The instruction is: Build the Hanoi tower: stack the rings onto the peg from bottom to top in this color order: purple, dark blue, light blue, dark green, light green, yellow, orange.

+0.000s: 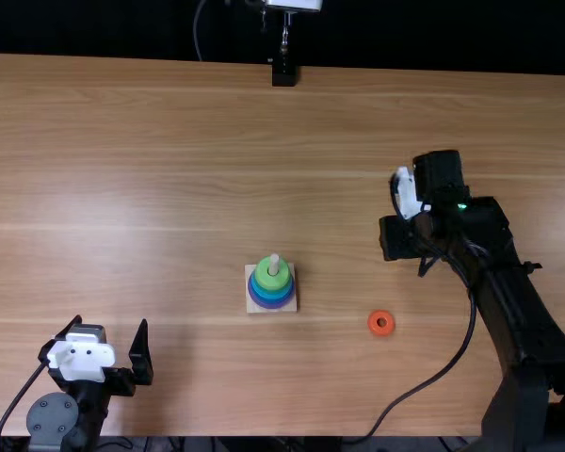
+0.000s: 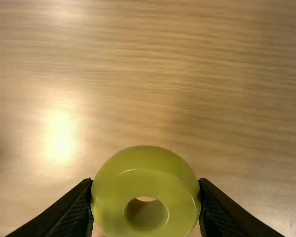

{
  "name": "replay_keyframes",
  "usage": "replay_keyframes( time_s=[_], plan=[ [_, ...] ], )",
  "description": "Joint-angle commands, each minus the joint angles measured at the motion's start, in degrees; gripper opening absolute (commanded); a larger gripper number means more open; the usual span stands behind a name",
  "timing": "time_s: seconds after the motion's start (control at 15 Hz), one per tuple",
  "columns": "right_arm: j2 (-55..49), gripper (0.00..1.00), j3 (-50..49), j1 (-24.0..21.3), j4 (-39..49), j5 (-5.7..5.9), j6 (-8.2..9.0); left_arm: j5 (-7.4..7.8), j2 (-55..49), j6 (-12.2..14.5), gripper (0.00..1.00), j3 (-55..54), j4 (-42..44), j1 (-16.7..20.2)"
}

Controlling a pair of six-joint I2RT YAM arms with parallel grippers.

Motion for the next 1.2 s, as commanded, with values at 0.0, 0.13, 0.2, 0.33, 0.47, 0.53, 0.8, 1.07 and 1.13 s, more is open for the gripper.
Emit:
replay_keyframes(
  time_s=[0.0, 0.13, 0.2, 0.33, 0.47, 0.53, 0.8, 1.07, 1.13],
  plan=[
    [-2.8, 0.00, 4.1, 3.2, -3.1, -0.30, -0.39, 0.41, -0.7, 0.6, 1.00, -6.3, -4.5, 0.2],
    [-2.9, 0.00, 8.9, 7.7, -8.3, -0.30, -0.29, 0.41, -0.7, 0.6, 1.00, -6.3, -4.5, 0.2],
    [-2.9, 0.00, 11.1, 9.6, -10.8, -0.30, -0.29, 0.41, -0.7, 0.6, 1.00, -6.3, -4.5, 0.2],
    [-2.9, 0.00, 16.0, 13.4, -15.6, -0.41, -0.39, 0.41, -0.7, 0.6, 1.00, -6.3, -4.5, 0.2],
    [-2.9, 0.00, 20.2, 17.0, -19.4, -0.41, -1.34, 0.41, -0.7, 0.6, 1.00, -6.3, -4.5, 0.2],
    [-2.9, 0.00, 22.5, 18.4, -21.1, -0.41, -1.76, 0.41, -0.7, 0.6, 1.00, -6.3, -4.5, 0.2],
    [-2.6, 0.00, 29.9, 23.1, -25.7, -0.30, -1.87, 0.41, -0.7, 0.6, 1.00, -6.3, -4.5, 0.2],
    [-2.2, 0.00, 32.5, 27.3, -25.7, -0.30, -1.34, 0.41, -0.7, 0.6, 1.00, -6.3, -4.5, 0.2],
    [-2.2, 0.00, 32.5, 27.7, -25.7, -0.30, -1.24, 0.41, -0.7, 0.6, 1.00, -6.3, -4.5, 0.2]
  ],
)
